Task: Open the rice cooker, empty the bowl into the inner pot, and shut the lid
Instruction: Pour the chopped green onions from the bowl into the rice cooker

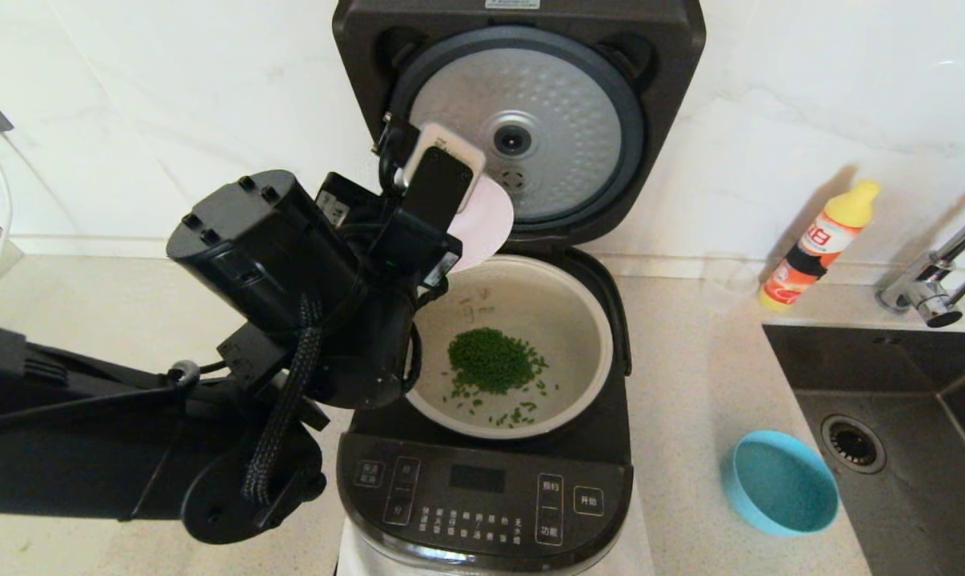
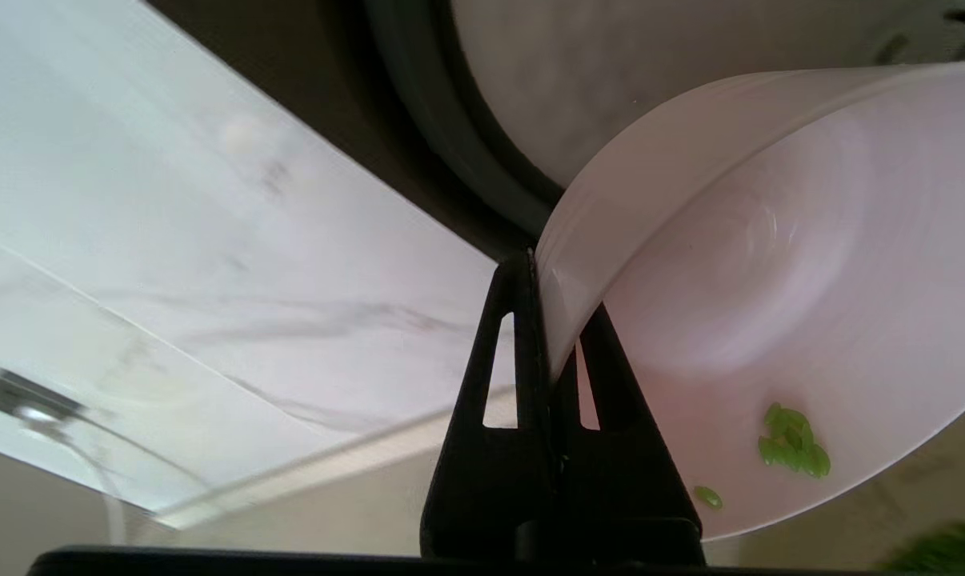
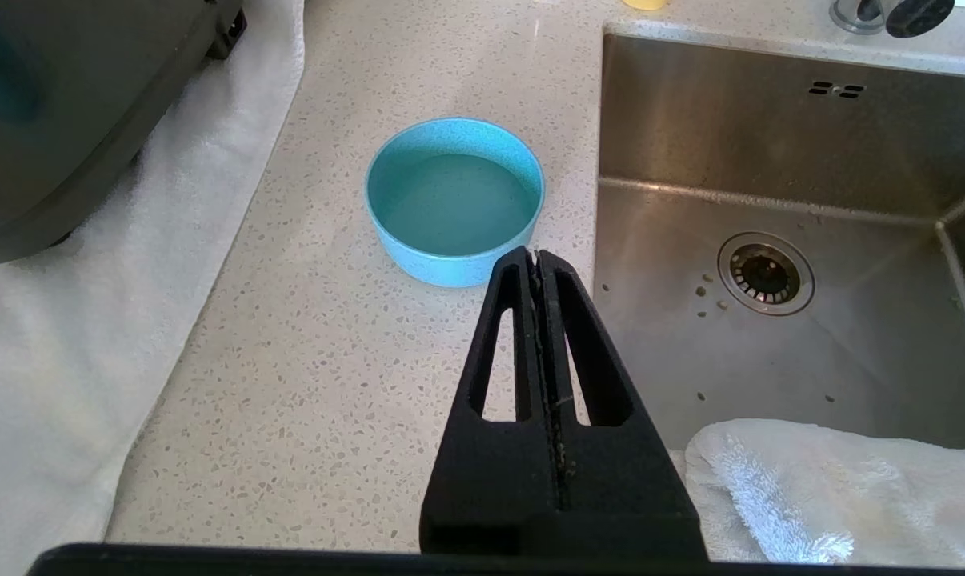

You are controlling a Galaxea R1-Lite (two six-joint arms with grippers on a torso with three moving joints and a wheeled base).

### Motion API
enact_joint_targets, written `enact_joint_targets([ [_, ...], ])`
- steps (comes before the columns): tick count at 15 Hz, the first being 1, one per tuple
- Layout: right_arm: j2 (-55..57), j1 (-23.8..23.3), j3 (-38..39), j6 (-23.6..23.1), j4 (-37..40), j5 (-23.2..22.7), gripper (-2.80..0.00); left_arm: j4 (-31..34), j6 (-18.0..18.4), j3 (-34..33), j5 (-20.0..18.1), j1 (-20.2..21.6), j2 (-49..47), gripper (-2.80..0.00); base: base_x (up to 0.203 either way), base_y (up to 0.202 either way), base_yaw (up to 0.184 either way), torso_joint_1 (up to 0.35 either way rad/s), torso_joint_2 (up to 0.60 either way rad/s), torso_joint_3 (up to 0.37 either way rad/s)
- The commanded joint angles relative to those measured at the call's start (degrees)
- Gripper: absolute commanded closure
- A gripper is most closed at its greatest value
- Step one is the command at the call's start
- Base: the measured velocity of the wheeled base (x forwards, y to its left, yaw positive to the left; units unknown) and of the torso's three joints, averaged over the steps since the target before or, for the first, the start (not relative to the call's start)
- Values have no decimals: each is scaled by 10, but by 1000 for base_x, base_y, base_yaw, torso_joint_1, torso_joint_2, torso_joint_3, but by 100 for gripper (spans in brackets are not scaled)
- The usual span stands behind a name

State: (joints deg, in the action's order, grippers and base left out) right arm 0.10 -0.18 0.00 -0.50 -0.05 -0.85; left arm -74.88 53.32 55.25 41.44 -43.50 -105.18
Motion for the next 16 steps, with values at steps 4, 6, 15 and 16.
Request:
enact_joint_targets([
  [4, 0, 0, 1, 0, 0, 0, 0, 38, -100, -11, -9, 0, 24, 0, 0, 0, 0, 0, 0, 0],
  [6, 0, 0, 1, 0, 0, 0, 0, 72, -131, -21, -27, -1, 46, 0, 0, 0, 0, 0, 0, 0],
  [15, 0, 0, 1, 0, 0, 0, 0, 474, -447, 42, -131, 19, 145, 0, 0, 0, 0, 0, 0, 0],
  [16, 0, 0, 1, 0, 0, 0, 0, 528, -493, 72, -131, 34, 150, 0, 0, 0, 0, 0, 0, 0],
])
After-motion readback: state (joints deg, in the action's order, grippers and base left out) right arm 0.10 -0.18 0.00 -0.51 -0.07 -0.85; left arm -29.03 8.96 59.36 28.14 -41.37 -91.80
